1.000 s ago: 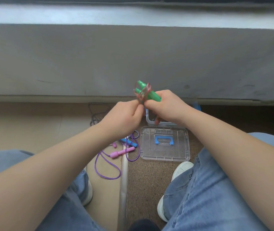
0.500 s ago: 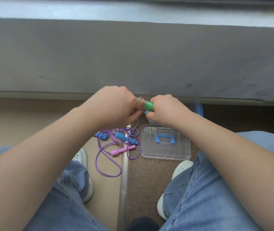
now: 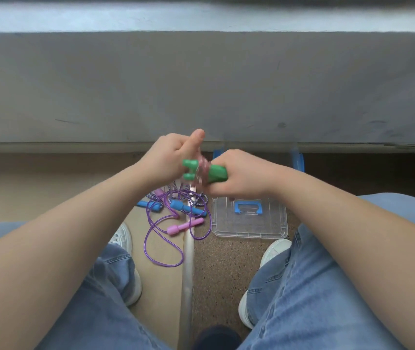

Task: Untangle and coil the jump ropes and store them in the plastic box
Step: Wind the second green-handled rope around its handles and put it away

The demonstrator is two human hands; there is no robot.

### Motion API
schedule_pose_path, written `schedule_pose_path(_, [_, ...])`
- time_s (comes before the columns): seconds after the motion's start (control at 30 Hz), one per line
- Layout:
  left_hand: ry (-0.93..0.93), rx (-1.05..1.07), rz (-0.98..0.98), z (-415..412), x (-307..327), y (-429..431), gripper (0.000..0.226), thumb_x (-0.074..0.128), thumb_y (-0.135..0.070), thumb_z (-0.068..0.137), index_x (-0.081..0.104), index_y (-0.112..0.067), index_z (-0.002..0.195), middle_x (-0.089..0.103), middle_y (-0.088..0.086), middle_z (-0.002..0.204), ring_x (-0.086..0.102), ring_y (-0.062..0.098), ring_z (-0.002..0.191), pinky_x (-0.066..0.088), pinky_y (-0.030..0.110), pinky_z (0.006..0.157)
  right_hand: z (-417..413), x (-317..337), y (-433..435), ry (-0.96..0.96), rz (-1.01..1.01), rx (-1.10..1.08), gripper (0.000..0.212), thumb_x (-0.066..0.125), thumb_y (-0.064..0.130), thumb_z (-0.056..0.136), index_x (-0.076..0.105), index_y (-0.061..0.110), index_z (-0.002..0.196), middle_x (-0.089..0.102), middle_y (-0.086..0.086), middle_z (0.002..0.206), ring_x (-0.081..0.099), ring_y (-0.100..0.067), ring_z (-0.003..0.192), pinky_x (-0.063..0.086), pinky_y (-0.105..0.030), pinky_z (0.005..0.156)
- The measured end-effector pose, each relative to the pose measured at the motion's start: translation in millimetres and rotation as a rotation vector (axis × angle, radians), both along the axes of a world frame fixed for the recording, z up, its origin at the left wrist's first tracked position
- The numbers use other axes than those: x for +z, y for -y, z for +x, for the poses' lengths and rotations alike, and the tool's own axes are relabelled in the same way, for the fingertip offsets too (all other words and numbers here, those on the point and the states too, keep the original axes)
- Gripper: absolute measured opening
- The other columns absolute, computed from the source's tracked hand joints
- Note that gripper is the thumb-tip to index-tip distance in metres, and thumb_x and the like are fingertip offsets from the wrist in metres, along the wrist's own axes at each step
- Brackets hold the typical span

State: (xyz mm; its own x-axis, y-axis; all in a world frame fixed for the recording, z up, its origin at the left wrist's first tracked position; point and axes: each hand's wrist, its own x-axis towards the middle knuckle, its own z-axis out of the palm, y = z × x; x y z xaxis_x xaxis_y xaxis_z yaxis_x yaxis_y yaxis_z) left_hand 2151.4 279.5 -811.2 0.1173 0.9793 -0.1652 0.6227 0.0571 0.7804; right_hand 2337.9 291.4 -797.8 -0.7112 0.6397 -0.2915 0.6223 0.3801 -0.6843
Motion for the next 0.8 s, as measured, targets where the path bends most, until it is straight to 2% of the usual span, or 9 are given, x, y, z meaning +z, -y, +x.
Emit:
schedule_pose_path(0.07, [-0.003, 0.005, -0.011, 10.7, -6.0, 5.5, 0.056, 0.035, -0.046, 0.104, 0.058, -0.024, 0.058, 0.055, -0.008, 0.049, 0.049, 0.008, 0.05, 0.041, 0.023, 0.056, 6.1, -1.0, -7.5, -0.069, -0.046, -0.166, 0.028, 0.068, 0.019, 0.083, 0.053, 0.013, 0.059, 0.054, 0.001, 0.051, 0.064, -0.018, 0.048, 0.051, -0.03, 0.052])
schedule_pose_path(0.13, [-0.187, -0.005, 0.038, 19.8, -9.3, 9.8, 0.046, 0.033, -0.038, 0.104, 0.052, -0.024, 0.065, 0.056, -0.007, 0.056, 0.053, 0.015, 0.057, 0.04, 0.023, 0.055, 10.3, -3.6, -14.8, -0.09, -0.081, -0.35, 0.022, 0.066, 0.021, 0.081, 0.056, 0.013, 0.062, 0.057, -0.004, 0.055, 0.067, -0.021, 0.05, 0.059, -0.037, 0.056])
schedule_pose_path(0.23, [-0.315, -0.104, 0.009, 23.7, -11.7, 13.0, 0.034, 0.036, -0.033, 0.103, 0.056, -0.021, 0.078, 0.065, -0.002, 0.069, 0.062, 0.021, 0.069, 0.049, 0.034, 0.067, 13.4, -9.8, -24.1, 0.108, 0.033, -0.508, 0.02, 0.061, 0.027, 0.08, 0.06, 0.01, 0.07, 0.066, -0.004, 0.06, 0.069, -0.02, 0.049, 0.058, -0.033, 0.061])
schedule_pose_path(0.33, [-0.392, -0.356, 0.002, 26.6, -9.3, 20.1, 0.03, 0.048, -0.042, 0.097, 0.057, -0.019, 0.08, 0.064, -0.005, 0.065, 0.059, 0.01, 0.063, 0.044, 0.031, 0.061, 14.3, -16.4, -29.5, 0.188, 0.092, -0.591, 0.022, 0.06, 0.031, 0.081, 0.066, 0.01, 0.078, 0.07, -0.006, 0.068, 0.07, -0.023, 0.054, 0.06, -0.036, 0.065])
schedule_pose_path(0.43, [-0.445, -0.509, 0.174, 23.8, -3.6, 19.5, 0.031, 0.052, -0.037, 0.096, 0.058, -0.016, 0.075, 0.055, -0.002, 0.058, 0.05, 0.016, 0.056, 0.032, 0.03, 0.057, 11.5, -22.3, -28.2, 0.398, 0.214, -0.469, 0.026, 0.062, 0.035, 0.083, 0.059, 0.009, 0.082, 0.064, -0.009, 0.077, 0.065, -0.031, 0.072, 0.05, -0.032, 0.065])
schedule_pose_path(0.5, [-0.539, -0.541, 0.374, 14.5, 4.8, 11.8, 0.03, 0.051, -0.039, 0.093, 0.063, -0.019, 0.076, 0.055, -0.002, 0.059, 0.05, 0.024, 0.056, 0.038, 0.03, 0.054, 8.2, -24.9, -22.3, 0.511, 0.285, -0.332, 0.024, 0.062, 0.037, 0.085, 0.056, 0.014, 0.086, 0.058, -0.012, 0.085, 0.054, -0.033, 0.076, 0.042, -0.032, 0.067])
schedule_pose_path(0.6, [-0.653, -0.506, 0.553, -2.7, 16.3, 1.5, 0.043, 0.045, -0.059, 0.089, 0.067, -0.025, 0.075, 0.058, -0.005, 0.063, 0.054, 0.024, 0.059, 0.042, 0.029, 0.05, 0.9, -21.3, -10.2, 0.51, 0.29, -0.05, 0.017, 0.06, 0.035, 0.086, 0.062, 0.019, 0.088, 0.062, -0.005, 0.082, 0.054, -0.027, 0.07, 0.042, -0.03, 0.062])
schedule_pose_path(0.7, [-0.63, -0.46, 0.55, -9.2, 17.9, -2.1, 0.056, 0.039, -0.073, 0.082, 0.059, -0.023, 0.065, 0.049, -0.007, 0.06, 0.047, 0.021, 0.057, 0.04, 0.028, 0.05, -4.1, -8.4, -1.4, 0.436, 0.275, 0.158, 0.018, 0.063, 0.033, 0.081, 0.055, 0.018, 0.074, 0.052, 0.001, 0.064, 0.05, -0.017, 0.057, 0.035, -0.026, 0.049])
schedule_pose_path(0.8, [-0.529, -0.341, 0.407, -6.0, 7.0, -3.7, 0.059, 0.037, -0.063, 0.094, 0.045, -0.016, 0.059, 0.043, 0.0, 0.051, 0.039, 0.021, 0.053, 0.036, 0.032, 0.051, -6.2, -0.3, 5.2, 0.284, 0.238, 0.231, 0.025, 0.069, 0.029, 0.078, 0.05, 0.023, 0.064, 0.045, 0.006, 0.054, 0.044, -0.01, 0.051, 0.03, -0.02, 0.046])
